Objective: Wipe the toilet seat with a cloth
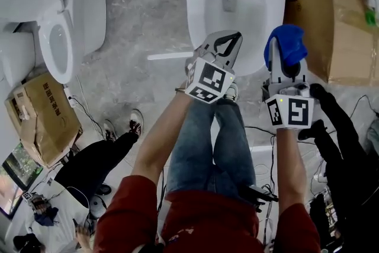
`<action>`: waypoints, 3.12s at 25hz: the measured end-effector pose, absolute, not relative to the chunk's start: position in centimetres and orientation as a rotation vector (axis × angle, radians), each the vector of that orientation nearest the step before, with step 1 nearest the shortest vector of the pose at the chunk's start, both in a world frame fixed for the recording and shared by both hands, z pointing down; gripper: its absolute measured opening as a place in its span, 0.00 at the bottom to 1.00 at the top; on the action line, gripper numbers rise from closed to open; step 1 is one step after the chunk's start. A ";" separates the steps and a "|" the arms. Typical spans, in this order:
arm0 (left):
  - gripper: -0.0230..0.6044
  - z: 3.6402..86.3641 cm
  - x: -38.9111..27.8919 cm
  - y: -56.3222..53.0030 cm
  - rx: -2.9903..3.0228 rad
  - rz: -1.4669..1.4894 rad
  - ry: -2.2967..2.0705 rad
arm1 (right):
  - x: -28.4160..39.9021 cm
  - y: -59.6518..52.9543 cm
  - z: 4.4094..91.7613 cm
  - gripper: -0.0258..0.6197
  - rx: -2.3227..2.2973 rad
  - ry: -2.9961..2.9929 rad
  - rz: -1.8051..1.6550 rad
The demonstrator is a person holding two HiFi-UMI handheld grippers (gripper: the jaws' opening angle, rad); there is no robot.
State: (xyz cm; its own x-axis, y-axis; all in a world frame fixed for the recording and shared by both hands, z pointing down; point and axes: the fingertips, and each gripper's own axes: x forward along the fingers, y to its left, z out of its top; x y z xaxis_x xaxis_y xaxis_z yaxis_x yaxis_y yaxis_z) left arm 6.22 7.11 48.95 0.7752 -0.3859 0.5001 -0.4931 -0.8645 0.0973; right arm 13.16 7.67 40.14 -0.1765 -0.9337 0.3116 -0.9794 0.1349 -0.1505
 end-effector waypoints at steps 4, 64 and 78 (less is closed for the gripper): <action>0.06 42.3 3.5 1.1 2.754 0.235 -1.158 | 12.8 6.0 40.3 0.12 1.916 -2.270 0.470; 0.06 43.7 -15.4 -7.5 2.453 0.091 -1.686 | -6.3 -17.8 61.8 0.12 1.039 -2.074 0.292; 0.06 41.8 -14.4 -3.2 2.457 0.044 -1.733 | -8.7 -5.3 62.2 0.12 0.951 -2.150 0.397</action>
